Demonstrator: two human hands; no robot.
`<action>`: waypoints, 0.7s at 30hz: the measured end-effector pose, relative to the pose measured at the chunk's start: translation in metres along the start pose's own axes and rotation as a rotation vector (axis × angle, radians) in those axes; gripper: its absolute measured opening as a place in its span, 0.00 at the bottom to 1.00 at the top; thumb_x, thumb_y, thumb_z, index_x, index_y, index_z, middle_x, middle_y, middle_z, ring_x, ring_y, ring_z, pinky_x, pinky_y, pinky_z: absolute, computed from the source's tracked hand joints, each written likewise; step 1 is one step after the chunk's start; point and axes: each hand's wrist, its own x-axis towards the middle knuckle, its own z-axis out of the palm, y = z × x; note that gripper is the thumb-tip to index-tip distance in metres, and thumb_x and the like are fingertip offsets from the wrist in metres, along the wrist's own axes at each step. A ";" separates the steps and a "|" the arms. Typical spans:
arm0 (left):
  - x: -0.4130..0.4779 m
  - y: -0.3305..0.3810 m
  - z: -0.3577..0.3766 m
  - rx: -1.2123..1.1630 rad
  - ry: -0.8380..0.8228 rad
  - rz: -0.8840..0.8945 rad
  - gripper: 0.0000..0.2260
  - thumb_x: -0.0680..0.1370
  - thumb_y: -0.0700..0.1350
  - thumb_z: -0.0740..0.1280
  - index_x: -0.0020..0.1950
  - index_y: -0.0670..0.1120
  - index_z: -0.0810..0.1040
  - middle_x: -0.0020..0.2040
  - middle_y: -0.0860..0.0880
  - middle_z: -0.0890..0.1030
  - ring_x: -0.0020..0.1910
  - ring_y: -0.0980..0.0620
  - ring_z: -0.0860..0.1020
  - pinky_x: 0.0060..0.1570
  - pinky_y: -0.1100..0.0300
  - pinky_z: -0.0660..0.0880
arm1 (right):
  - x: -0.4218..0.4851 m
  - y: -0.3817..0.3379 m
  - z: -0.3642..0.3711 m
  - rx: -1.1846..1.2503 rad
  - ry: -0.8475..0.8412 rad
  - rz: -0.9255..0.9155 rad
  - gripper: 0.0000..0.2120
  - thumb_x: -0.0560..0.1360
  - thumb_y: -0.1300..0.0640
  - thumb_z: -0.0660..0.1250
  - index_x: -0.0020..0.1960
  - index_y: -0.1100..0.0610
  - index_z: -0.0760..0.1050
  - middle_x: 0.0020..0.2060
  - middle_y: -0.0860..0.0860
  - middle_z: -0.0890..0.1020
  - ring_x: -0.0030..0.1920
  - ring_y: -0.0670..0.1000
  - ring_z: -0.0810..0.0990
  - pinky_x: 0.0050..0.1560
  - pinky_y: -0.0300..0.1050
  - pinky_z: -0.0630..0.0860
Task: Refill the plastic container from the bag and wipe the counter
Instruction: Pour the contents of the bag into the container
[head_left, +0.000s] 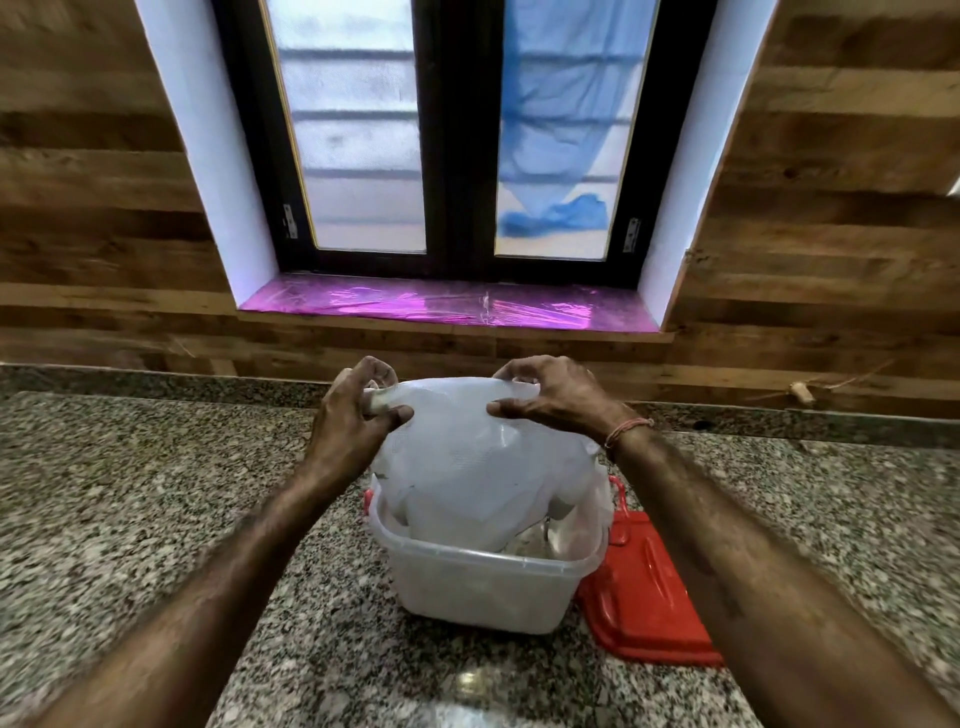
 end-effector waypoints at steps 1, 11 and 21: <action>0.001 -0.001 0.001 -0.011 -0.006 0.006 0.13 0.72 0.46 0.77 0.50 0.54 0.75 0.49 0.44 0.80 0.38 0.52 0.79 0.32 0.57 0.74 | 0.002 -0.007 0.003 0.019 -0.002 -0.008 0.20 0.67 0.35 0.75 0.56 0.41 0.82 0.55 0.42 0.84 0.60 0.47 0.80 0.65 0.58 0.74; 0.001 -0.019 -0.002 -0.253 -0.049 -0.015 0.13 0.75 0.46 0.76 0.55 0.53 0.76 0.46 0.46 0.81 0.40 0.53 0.79 0.35 0.57 0.77 | 0.020 -0.043 0.042 0.002 0.180 -0.035 0.08 0.70 0.52 0.79 0.38 0.47 0.80 0.34 0.42 0.82 0.40 0.46 0.80 0.48 0.51 0.80; -0.016 -0.045 0.010 -0.416 -0.066 -0.224 0.08 0.73 0.48 0.78 0.40 0.47 0.82 0.39 0.48 0.85 0.40 0.49 0.81 0.43 0.46 0.80 | 0.018 -0.042 0.038 0.201 0.370 0.161 0.08 0.69 0.59 0.79 0.36 0.56 0.81 0.33 0.47 0.84 0.35 0.44 0.79 0.40 0.45 0.79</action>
